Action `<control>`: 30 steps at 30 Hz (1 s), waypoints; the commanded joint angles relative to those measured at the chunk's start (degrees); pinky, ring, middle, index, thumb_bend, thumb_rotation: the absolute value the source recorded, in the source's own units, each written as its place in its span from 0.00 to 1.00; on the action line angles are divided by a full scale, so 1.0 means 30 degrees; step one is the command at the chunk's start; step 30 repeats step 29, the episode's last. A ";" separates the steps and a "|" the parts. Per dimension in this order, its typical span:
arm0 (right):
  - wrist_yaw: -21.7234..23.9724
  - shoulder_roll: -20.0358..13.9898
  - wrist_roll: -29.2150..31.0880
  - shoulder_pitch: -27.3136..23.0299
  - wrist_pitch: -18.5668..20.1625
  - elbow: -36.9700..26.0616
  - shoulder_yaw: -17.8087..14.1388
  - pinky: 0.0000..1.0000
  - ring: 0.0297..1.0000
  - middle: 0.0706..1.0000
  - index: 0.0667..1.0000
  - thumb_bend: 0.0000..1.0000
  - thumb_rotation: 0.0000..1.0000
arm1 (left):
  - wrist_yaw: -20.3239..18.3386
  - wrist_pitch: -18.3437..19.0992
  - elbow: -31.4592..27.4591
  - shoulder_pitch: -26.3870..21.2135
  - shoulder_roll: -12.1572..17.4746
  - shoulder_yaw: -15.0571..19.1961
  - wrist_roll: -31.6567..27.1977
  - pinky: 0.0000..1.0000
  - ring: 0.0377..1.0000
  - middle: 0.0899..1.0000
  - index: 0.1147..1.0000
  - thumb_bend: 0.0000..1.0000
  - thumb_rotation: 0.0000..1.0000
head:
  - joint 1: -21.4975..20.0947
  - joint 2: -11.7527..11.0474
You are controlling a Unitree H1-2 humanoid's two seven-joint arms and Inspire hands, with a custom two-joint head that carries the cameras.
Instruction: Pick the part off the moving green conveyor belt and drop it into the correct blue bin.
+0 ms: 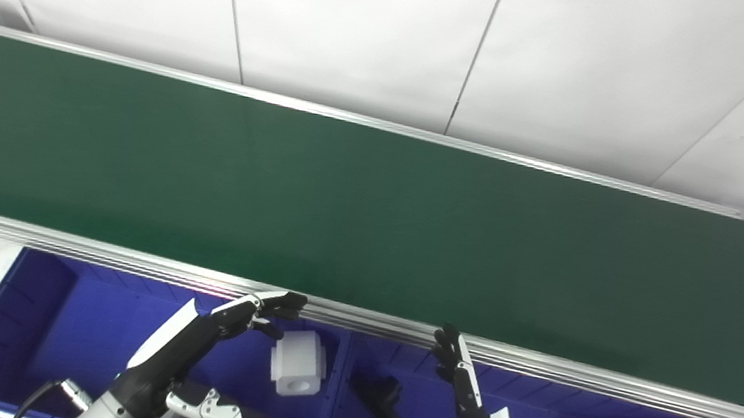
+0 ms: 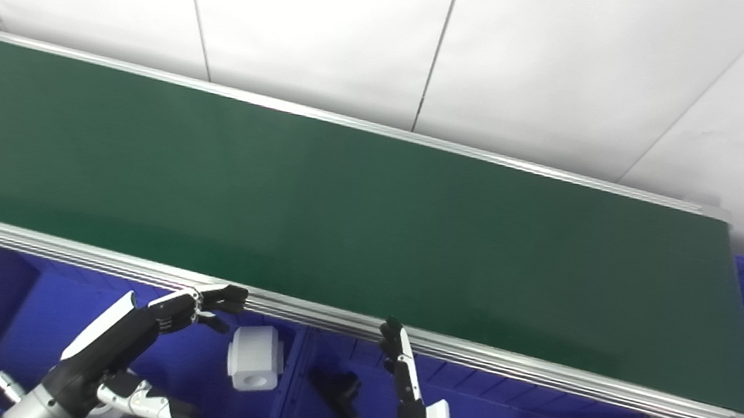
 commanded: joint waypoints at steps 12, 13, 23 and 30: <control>-0.0501 0.0658 0.0046 -0.0002 -0.0207 -0.0163 0.0571 0.89 0.90 0.95 0.99 0.82 0.44 | 0.1649 -0.0580 0.0448 -0.0198 -0.0678 -0.0404 0.1387 0.78 0.82 0.82 0.79 0.83 0.52 | 0.0719 0.0324; -0.0410 0.0584 0.0095 -0.0012 -0.0123 -0.0239 0.0524 0.89 0.91 0.95 0.99 0.82 0.45 | 0.1762 -0.0580 0.0448 -0.0154 -0.0761 -0.0480 0.1403 0.78 0.83 0.83 0.79 0.83 0.51 | 0.0919 0.0459; 0.0453 -0.0018 0.0416 -0.0026 0.0357 -0.0985 0.0082 0.88 0.90 0.92 0.98 0.83 0.46 | 0.3051 -0.0576 0.0481 -0.0074 -0.1318 -0.1102 0.2243 0.73 0.82 0.84 0.80 0.84 0.51 | 0.2192 0.1259; 0.1172 -0.0232 0.0779 -0.0123 0.0884 -0.1503 -0.0067 0.89 0.90 0.91 0.97 0.84 0.45 | 0.4060 -0.0575 0.0292 0.0081 -0.1576 -0.1381 0.2879 0.82 0.87 0.88 0.85 0.84 0.53 | 0.2474 0.1738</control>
